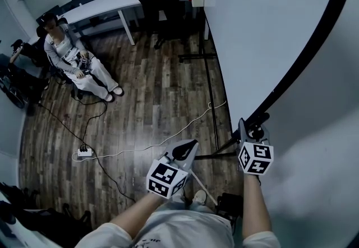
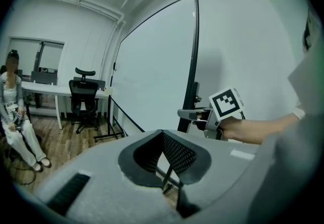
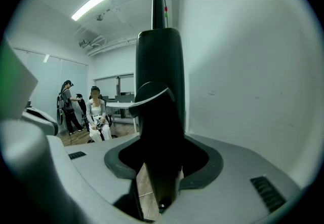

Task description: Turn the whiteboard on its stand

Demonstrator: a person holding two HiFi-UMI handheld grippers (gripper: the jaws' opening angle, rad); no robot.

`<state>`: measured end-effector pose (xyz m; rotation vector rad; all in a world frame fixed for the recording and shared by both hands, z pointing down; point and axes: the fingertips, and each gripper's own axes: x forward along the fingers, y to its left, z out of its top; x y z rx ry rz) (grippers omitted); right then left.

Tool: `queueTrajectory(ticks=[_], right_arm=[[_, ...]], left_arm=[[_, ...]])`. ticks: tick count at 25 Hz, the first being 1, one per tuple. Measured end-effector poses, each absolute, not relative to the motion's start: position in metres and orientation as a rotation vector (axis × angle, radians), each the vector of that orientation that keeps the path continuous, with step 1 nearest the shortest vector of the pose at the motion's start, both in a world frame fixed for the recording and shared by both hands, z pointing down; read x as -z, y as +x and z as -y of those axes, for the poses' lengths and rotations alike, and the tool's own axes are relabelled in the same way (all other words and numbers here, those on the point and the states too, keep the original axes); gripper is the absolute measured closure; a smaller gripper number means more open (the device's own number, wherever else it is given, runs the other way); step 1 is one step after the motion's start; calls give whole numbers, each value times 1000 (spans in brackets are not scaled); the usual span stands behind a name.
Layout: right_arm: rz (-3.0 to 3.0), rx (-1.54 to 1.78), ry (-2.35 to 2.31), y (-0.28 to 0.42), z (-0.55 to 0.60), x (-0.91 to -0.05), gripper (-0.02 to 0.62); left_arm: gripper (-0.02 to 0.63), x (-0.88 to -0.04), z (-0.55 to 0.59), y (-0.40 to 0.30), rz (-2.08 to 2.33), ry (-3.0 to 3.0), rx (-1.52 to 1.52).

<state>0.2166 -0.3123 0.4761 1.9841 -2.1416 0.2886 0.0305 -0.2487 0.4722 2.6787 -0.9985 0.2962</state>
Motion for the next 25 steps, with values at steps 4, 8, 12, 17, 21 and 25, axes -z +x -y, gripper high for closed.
queueTrajectory(ticks=[4, 8, 12, 17, 21, 25], right_arm=[[2153, -295, 1966, 200, 292, -478, 419], [2160, -297, 1956, 183, 268, -480, 419], [2165, -305, 1942, 166, 243, -480, 419], [2160, -294, 1954, 151, 220, -483, 419], [2154, -292, 1958, 144, 211, -482, 419], [2145, -294, 1944, 144, 211, -481, 419]], left_arm=[[595, -474, 239, 29, 992, 2679, -294], [595, -475, 225, 29, 977, 2682, -295], [595, -474, 213, 27, 972, 2683, -291], [595, -477, 201, 23, 970, 2685, -284], [595, -475, 193, 19, 971, 2684, -275], [595, -475, 192, 19, 972, 2679, -276]])
